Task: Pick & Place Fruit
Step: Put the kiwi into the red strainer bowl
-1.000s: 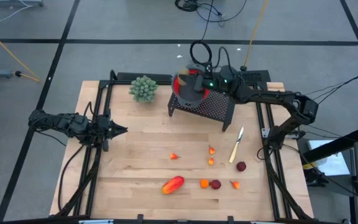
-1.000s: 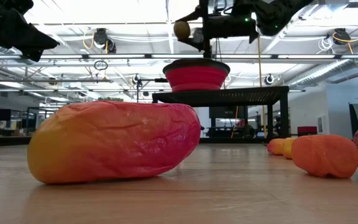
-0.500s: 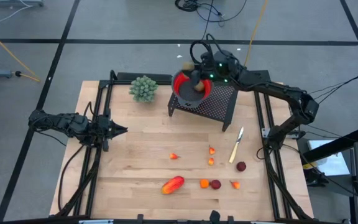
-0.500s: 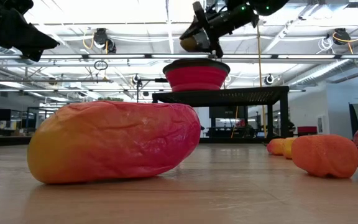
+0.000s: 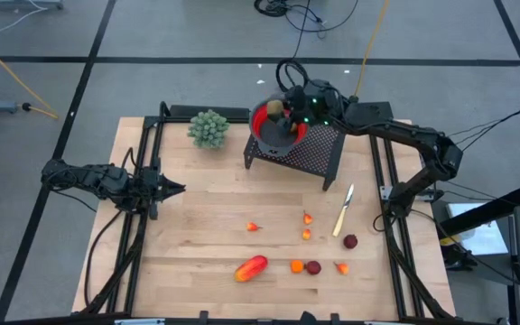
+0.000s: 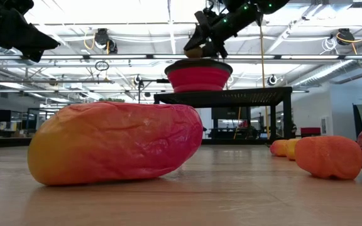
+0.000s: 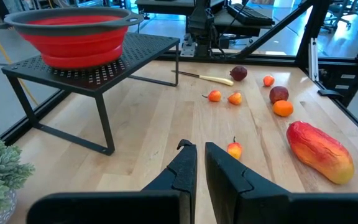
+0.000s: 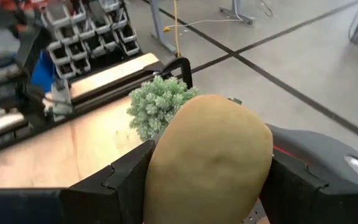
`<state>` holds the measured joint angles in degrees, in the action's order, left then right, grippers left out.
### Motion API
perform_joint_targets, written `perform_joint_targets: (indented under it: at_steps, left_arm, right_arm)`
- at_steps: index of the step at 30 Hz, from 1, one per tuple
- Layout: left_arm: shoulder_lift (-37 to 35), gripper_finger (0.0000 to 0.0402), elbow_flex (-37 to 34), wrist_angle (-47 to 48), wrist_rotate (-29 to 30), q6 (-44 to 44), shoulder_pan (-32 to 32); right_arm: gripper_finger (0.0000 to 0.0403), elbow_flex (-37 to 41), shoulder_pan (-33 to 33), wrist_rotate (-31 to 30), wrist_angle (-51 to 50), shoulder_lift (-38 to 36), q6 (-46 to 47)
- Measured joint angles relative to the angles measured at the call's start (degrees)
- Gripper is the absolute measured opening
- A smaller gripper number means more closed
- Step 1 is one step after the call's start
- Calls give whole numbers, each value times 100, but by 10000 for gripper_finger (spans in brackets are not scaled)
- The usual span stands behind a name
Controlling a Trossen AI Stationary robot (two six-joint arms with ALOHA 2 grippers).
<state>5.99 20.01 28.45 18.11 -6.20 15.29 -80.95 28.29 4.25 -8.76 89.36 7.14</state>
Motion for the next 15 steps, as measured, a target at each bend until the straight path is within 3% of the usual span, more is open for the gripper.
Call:
perform_joint_targets:
  at_steps: [15]
  left_arm:
    - [1, 31, 0, 0, 2, 0, 0]
  right_arm:
    - [242, 0, -14, 14, -228, 196, -664]
